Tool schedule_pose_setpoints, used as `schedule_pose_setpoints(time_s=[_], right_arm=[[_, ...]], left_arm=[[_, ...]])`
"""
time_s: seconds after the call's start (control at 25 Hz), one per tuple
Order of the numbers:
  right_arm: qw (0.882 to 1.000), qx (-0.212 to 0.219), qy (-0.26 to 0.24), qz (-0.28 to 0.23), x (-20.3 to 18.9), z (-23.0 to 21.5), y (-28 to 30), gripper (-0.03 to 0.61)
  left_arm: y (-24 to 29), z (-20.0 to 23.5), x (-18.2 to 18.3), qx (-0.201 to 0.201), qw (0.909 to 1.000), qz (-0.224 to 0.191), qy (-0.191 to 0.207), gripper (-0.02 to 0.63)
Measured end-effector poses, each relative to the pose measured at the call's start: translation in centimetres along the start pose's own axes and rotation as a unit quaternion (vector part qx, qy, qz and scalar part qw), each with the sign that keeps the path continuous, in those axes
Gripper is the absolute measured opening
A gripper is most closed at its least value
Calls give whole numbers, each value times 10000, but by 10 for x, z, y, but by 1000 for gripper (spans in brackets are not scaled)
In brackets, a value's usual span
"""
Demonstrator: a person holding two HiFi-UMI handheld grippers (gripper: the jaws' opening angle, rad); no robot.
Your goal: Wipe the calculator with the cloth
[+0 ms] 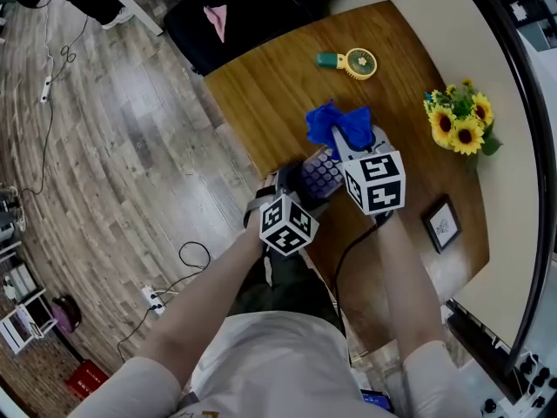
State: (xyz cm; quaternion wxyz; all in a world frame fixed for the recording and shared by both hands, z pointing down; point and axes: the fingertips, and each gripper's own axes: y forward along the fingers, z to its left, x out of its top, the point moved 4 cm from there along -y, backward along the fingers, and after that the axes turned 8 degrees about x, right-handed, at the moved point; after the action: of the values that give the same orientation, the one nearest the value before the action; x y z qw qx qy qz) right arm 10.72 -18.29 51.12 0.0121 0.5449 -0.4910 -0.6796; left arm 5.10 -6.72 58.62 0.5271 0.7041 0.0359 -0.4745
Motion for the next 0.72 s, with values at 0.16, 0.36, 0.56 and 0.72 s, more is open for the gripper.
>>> schedule_pose_setpoints(time_s=[0.16,0.36,0.56,0.72], right_arm=[[9992,57,41,405,-27,10,14,92],[9983,67,-33,576,-45,19,-1,91],[9957,-49,154,912,-75,15,-32,89],[9926,-65,229,1193,-97,10,-56,88]], left_arm=[[0,1,-1,5,10000,7,-3,449],[-1,1,0,14,10000,12,-20,449],[-1,0,-1,17,10000,26,-33,449],[0,0,-1,-8,10000,12,-17,449]])
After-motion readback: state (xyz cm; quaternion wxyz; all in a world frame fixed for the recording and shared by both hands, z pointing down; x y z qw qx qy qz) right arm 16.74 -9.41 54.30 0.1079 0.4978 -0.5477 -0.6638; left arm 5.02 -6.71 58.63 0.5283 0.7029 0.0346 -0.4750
